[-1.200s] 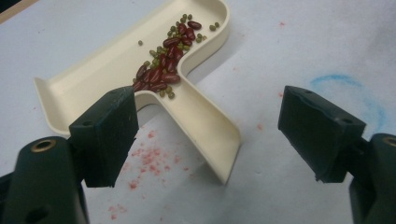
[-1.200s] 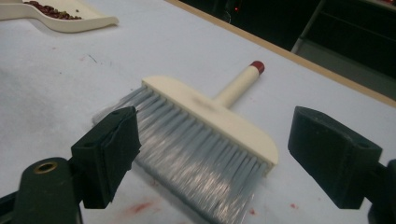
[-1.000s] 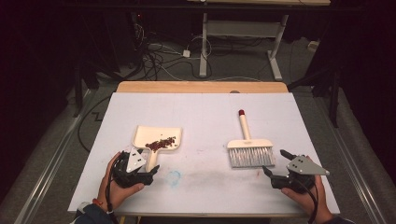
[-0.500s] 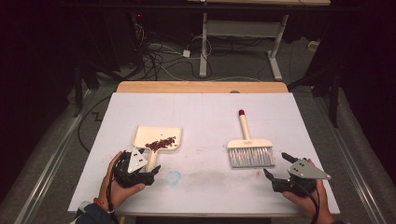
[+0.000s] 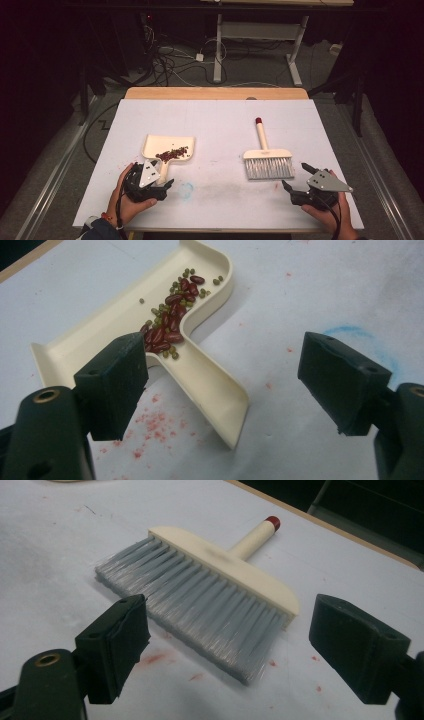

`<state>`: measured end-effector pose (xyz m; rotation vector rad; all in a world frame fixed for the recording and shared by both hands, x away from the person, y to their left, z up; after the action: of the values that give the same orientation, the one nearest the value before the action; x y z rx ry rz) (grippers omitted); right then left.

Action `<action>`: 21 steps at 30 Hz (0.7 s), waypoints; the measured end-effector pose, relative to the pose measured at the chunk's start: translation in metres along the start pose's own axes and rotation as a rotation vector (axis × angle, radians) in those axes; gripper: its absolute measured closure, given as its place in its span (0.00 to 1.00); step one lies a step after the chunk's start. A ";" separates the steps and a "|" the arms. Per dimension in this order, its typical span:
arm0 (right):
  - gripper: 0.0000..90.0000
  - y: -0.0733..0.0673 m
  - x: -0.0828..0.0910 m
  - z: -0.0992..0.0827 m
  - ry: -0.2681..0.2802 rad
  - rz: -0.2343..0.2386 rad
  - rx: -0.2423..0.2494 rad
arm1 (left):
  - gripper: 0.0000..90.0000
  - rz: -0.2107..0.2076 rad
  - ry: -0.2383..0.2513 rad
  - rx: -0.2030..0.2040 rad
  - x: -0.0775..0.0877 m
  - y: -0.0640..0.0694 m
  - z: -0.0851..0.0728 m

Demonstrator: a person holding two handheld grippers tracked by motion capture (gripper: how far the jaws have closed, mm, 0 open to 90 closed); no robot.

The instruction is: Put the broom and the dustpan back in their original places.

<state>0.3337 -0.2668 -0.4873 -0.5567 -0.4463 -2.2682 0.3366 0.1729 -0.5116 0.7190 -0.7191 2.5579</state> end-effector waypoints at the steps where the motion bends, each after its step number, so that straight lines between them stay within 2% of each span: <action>1: 0.18 0.000 0.000 0.000 0.005 -0.001 -0.003 | 0.22 0.002 -0.003 -0.003 0.000 0.000 0.000; 12: 0.18 0.004 0.004 0.004 0.025 -0.008 -0.001 | 0.22 0.004 -0.001 -0.008 -0.002 -0.001 0.000; 16: 0.18 0.005 0.002 0.004 0.017 -0.009 -0.006 | 0.22 0.003 -0.003 -0.007 -0.003 -0.001 0.000; 18: 0.18 0.005 0.001 0.004 0.007 -0.017 0.013 | 0.22 0.009 -0.011 -0.001 -0.003 -0.003 0.000; 21: 0.18 0.006 -0.002 0.005 0.006 -0.023 0.021 | 0.22 0.017 0.003 0.010 -0.004 -0.007 0.003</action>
<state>0.3406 -0.2667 -0.4830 -0.5363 -0.4750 -2.2839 0.3440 0.1762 -0.5091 0.7156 -0.7150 2.5794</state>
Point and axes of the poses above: each handheld gripper's, and its own axes: x roughly backward along the jaws, z roughly out of its top, y roughly to its right, the point moved 6 cm from there along -x, roughly forward along the jaws, and after that the axes turned 14 degrees about z, right-handed, at the moved point
